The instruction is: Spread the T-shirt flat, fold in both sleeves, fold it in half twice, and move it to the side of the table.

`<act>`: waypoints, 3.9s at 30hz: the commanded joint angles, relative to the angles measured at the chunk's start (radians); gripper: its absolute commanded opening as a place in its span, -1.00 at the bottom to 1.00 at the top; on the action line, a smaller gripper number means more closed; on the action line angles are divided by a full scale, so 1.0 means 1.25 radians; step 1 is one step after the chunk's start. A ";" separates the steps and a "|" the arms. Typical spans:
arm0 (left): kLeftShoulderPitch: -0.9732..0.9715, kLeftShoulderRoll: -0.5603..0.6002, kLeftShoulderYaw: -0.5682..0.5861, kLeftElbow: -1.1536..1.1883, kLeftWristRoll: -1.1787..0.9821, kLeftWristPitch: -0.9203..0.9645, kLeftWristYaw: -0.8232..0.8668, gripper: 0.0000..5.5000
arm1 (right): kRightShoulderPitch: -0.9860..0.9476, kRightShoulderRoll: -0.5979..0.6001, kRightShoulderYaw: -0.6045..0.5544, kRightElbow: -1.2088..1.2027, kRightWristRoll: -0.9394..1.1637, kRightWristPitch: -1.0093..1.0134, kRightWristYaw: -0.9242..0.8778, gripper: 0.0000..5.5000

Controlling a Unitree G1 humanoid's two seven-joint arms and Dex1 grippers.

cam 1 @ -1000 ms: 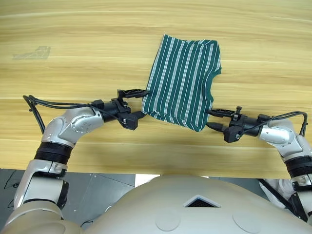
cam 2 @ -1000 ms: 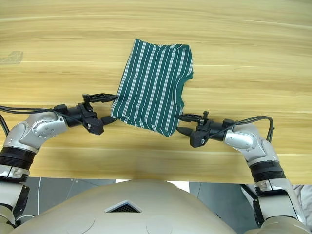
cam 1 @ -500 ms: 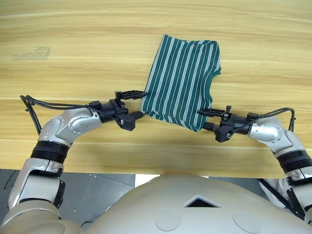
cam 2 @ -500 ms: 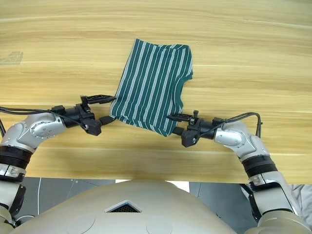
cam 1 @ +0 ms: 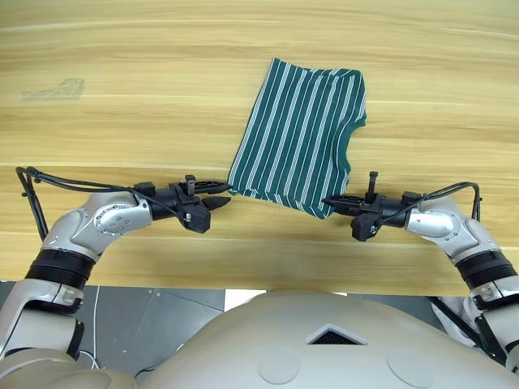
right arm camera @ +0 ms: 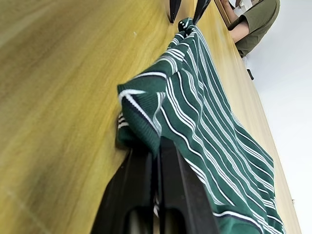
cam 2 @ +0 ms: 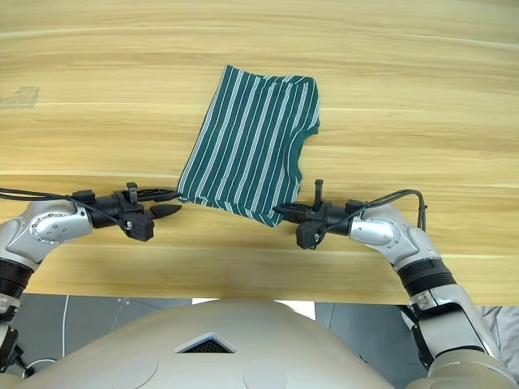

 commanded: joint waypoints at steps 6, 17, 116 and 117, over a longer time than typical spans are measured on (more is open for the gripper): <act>0.001 -0.009 -0.016 0.041 0.000 0.070 -0.054 -0.85 | -0.006 0.007 0.016 0.014 -0.012 0.015 0.003 -1.00; 0.073 0.054 0.007 -0.074 -0.302 0.266 -0.272 -0.85 | -0.005 0.012 0.028 0.013 -0.012 0.020 0.005 -1.00; 0.151 0.132 0.251 -0.459 -0.646 0.705 -0.167 -1.00 | 0.019 0.034 -0.253 -0.378 0.660 0.805 0.297 -1.00; 0.113 0.098 0.239 -0.433 -0.620 0.716 -0.152 -1.00 | -0.012 0.057 -0.246 -0.347 0.635 0.802 0.275 -1.00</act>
